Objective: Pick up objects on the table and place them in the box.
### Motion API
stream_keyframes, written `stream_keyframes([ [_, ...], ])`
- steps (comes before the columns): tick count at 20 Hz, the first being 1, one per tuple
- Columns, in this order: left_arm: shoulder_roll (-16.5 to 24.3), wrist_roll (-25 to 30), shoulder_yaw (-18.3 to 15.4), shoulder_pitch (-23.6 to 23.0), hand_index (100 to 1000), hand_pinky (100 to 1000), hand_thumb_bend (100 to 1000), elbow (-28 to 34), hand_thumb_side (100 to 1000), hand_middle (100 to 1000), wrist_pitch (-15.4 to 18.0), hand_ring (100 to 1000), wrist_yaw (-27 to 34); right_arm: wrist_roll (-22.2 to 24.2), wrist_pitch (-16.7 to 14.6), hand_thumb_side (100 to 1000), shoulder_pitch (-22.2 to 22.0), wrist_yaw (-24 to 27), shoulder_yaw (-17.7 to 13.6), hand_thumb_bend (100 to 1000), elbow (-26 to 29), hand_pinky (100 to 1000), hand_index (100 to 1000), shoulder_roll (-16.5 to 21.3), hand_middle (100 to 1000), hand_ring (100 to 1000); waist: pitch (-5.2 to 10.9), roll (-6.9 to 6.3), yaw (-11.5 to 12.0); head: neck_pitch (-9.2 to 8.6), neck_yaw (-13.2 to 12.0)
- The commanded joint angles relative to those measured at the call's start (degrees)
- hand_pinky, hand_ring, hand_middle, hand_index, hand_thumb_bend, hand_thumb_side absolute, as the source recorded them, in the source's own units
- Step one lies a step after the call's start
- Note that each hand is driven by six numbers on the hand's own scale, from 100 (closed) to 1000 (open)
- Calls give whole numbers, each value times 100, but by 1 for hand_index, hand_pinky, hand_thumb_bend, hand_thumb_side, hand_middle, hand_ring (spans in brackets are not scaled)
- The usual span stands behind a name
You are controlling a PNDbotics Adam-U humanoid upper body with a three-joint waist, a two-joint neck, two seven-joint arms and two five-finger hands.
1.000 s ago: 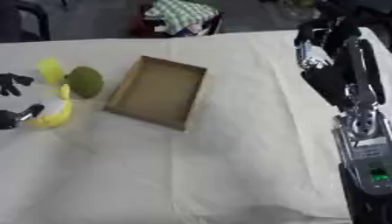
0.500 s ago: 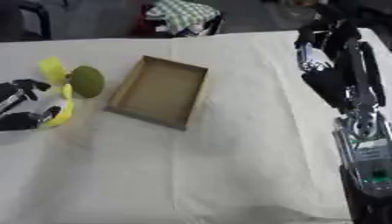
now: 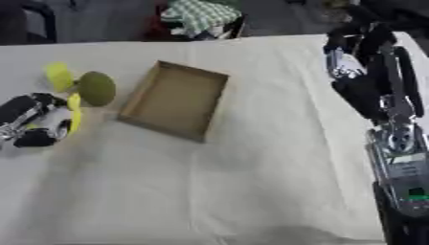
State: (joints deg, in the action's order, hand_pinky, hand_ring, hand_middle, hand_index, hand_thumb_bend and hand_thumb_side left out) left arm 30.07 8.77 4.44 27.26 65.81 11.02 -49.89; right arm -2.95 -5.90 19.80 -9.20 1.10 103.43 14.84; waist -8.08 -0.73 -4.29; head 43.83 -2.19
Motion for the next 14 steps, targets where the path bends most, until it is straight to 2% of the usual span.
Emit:
stream_keyframes([
  [1, 118, -312, -95, 43, 682, 555, 100, 128, 196, 467, -54, 450, 49, 5, -4, 497, 61, 38, -24, 100, 57, 724, 900, 81, 632, 621, 68, -1, 1, 29, -1],
  [4, 174, -476, -139, 52, 675, 554, 100, 448, 201, 455, -44, 443, 184, 5, -3, 496, 55, 38, -25, 100, 54, 724, 900, 86, 631, 621, 71, -2, 3, 29, 4],
  [8, 287, -414, -143, 171, 680, 560, 100, 1172, 199, 455, -9, 444, 378, 7, -5, 495, 53, 39, -23, 100, 53, 724, 900, 91, 632, 621, 80, -2, 5, 29, 14],
  [11, 334, -199, 9, 360, 687, 563, 100, 1521, 203, 457, 39, 446, 669, 15, -8, 496, 54, 42, -15, 100, 54, 724, 900, 90, 632, 622, 85, -7, -5, 29, 0],
  [14, 303, 66, 229, 688, 691, 567, 100, 1576, 198, 462, 124, 450, 876, 30, -12, 495, 58, 51, 1, 100, 57, 724, 900, 81, 632, 622, 90, -7, -28, 29, -17],
])
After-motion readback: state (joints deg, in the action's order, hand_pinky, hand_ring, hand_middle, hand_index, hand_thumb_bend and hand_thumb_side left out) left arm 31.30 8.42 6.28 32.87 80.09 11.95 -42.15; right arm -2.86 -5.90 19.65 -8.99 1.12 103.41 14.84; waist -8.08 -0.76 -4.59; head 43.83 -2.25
